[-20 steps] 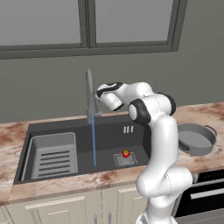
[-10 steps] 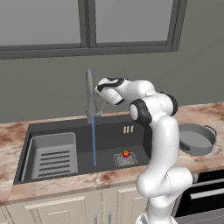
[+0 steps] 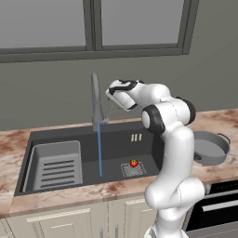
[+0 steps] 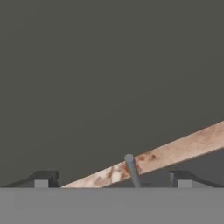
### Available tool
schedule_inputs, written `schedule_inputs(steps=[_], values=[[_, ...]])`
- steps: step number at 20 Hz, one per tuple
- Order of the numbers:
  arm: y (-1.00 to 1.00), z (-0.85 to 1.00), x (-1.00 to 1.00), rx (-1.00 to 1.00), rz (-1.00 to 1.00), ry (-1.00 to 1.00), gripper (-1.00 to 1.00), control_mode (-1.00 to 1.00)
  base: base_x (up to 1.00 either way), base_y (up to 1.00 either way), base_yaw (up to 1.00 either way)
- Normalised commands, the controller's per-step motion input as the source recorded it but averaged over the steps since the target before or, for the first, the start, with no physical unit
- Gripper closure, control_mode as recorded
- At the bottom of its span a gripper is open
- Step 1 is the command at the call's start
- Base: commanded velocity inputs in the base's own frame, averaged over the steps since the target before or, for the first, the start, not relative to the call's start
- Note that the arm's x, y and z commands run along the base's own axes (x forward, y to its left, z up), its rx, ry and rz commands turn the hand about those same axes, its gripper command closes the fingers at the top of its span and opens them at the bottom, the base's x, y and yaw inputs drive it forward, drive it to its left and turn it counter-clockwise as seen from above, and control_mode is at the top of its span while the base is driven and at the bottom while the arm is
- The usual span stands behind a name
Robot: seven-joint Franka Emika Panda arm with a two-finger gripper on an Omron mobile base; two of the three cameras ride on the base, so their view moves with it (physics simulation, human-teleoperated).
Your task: Dump the tomato from the pot into the sink. Then turn on the water and wash the tomato. Then turn off the water and put the tomato back in the pot.
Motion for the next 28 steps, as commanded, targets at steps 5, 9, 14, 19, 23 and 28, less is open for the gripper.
schedule_inputs(steps=[5, 9, 14, 19, 23, 28], values=[[-0.31, -0.07, -0.39, 0.0, 0.0, 0.05, -1.0, -1.0, 0.0, 0.0, 0.0], [-0.23, -0.21, -0.38, 0.0, 0.0, 0.07, -1.0, -1.0, 0.0, 0.0, 0.0], [-0.05, -0.31, -0.23, 0.0, 0.0, 0.07, -1.0, -1.0, 0.0, 0.0, 0.0], [0.0, -0.31, 0.0, 0.0, 0.0, 0.01, -1.0, -1.0, 0.0, 0.0, 0.0], [0.0, -0.14, 0.01, 0.0, 0.0, 0.0, -1.0, -1.0, 0.0, 0.0, 0.0], [0.0, -0.09, 0.02, 0.0, 0.0, 0.0, -1.0, -1.0, 0.0, 0.0, 0.0]])
